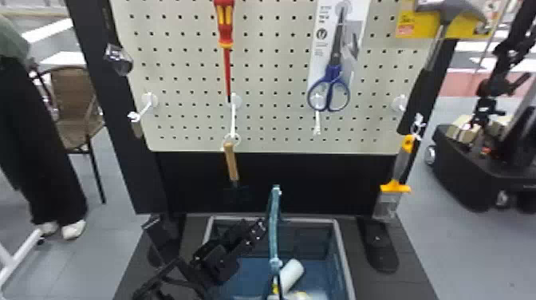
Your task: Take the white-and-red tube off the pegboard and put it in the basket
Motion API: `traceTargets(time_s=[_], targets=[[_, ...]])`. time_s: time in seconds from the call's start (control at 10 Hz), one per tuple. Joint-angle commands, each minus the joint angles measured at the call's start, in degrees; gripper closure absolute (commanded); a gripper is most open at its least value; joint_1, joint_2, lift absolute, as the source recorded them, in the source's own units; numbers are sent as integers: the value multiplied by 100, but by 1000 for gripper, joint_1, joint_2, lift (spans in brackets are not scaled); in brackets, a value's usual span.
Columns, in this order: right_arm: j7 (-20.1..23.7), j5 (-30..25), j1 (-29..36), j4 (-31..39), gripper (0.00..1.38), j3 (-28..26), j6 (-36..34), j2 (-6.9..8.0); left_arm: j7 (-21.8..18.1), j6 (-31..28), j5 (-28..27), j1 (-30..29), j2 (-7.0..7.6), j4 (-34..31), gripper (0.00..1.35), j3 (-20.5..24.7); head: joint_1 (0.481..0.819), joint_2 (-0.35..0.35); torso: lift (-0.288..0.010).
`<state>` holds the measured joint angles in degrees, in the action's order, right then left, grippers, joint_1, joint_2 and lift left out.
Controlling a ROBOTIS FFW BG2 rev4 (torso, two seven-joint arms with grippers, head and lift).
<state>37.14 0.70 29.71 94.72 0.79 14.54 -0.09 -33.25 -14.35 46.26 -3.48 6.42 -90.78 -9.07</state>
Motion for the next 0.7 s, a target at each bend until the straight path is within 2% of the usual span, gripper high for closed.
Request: traceTargets(time_s=[0.0,0.6], targets=[[3,0,10,0,183,0,-4,0,-6,2,6,0,0,0,71,10,549,0,-100],[3,0,-2,0,183,0,-4,0,-33,29,41,0,0,0,71,19,549,0,-100]])
